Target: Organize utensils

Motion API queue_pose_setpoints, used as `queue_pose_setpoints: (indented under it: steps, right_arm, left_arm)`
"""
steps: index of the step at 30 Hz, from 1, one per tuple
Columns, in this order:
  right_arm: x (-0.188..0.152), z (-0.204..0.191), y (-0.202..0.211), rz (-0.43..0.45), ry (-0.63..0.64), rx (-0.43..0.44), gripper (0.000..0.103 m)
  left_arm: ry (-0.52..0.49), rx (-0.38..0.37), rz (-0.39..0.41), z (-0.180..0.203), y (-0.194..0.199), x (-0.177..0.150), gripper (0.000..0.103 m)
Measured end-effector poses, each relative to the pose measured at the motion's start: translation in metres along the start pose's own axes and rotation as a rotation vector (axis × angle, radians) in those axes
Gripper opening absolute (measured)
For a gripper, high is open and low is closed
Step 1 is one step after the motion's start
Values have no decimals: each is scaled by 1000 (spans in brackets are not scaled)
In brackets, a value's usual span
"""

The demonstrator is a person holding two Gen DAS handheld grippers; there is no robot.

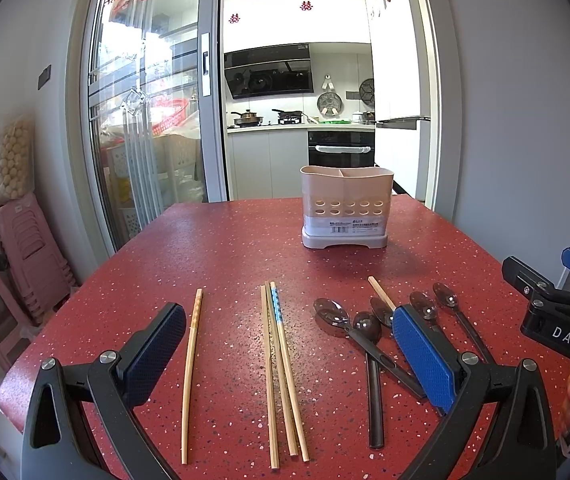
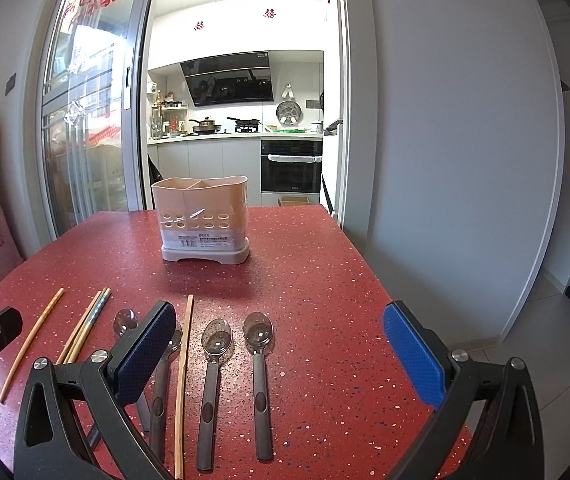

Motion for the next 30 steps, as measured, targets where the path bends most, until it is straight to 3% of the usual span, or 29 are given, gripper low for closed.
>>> queue_pose_setpoints:
  steps: [30]
  right_arm:
    - [-2,2,1,-5,-5,-2,103]
  left_arm:
    - [2,-1,-11,-1,-3,-1,103]
Point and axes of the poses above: each gripper's, at about its wrist camera, not at the fingertips, and y roughly against the way its jaws point, z to its right, x to its top, the point moved 8 cm from there along -y, roughly the way its jaws point, and after that the axes turned 9 degrees about x, right-handed, at the moved point
